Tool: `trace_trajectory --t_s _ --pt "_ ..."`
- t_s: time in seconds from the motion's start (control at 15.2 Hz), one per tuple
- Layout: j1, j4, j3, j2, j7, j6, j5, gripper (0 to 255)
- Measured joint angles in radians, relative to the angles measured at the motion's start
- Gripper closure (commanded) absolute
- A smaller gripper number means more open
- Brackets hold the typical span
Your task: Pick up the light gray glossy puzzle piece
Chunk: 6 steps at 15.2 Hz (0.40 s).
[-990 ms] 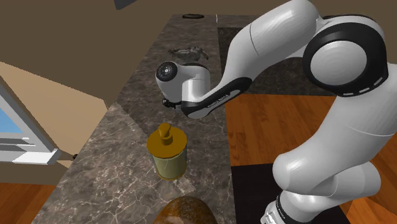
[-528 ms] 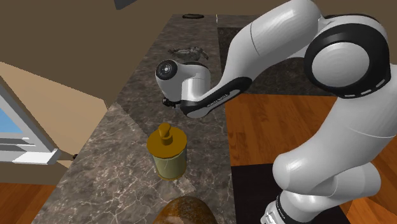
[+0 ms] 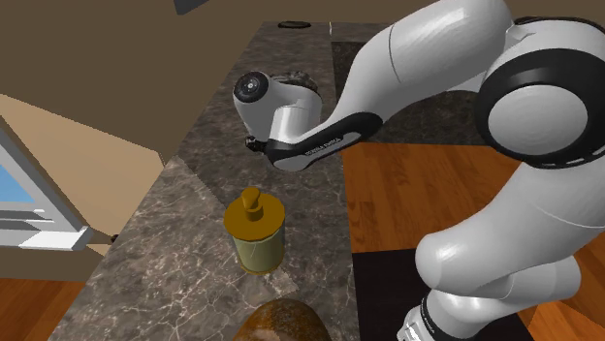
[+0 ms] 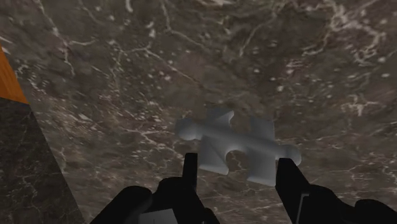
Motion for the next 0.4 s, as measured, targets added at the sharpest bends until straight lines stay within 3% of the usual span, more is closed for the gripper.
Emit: trace_trajectory --t_s 0.4 --pt "0.015 0.023 -0.024 -0.067 -0.103 -0.026 0.116 255"
